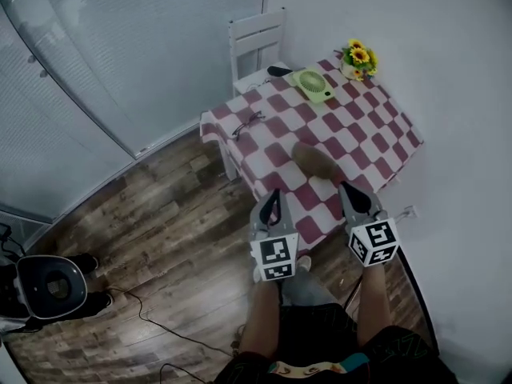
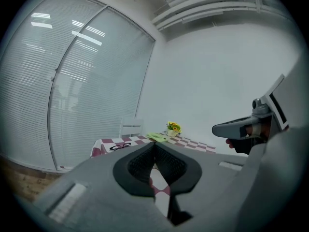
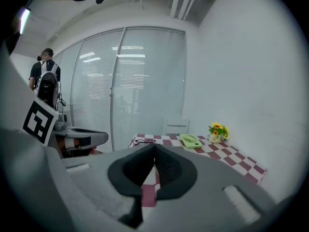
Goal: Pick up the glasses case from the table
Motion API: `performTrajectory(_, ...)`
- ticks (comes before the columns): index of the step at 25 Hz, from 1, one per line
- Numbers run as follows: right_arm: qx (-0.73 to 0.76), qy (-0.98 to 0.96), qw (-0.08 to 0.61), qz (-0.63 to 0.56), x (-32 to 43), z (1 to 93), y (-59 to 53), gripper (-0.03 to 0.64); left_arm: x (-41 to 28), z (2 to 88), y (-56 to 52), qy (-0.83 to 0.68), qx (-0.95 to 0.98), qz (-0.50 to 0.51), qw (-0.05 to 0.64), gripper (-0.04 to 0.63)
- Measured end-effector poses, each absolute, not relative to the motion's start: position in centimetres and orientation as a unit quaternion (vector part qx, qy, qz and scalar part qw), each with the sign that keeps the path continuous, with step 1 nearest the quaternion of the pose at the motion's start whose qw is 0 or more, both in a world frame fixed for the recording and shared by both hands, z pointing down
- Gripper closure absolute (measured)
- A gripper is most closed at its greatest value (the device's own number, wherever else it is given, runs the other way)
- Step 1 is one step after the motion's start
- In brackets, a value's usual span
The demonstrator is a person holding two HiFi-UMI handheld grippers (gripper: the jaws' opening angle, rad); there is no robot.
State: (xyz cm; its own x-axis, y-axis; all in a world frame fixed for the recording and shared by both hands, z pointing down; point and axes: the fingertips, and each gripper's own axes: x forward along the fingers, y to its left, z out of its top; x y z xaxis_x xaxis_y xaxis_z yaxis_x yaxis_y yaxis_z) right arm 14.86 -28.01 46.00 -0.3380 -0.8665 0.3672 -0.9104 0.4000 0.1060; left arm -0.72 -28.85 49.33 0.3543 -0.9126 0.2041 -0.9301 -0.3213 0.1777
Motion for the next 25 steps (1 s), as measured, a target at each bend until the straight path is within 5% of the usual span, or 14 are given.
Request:
performTrajectory(20, 0.472, -0.837, 0.256, 0.106, 17.9, 51.8, -37.9, 0.612, 1.9, 53.8, -36.1, -0.603, 0.775, 0.082, 0.168, 0.584)
performTrajectory(25, 0.368, -0.852, 0.34, 0.153, 17.0, 57.0, -39.5, 0.389, 2.7, 56.8, -36.9, -0.621, 0.751, 0.105, 0.197, 0.584)
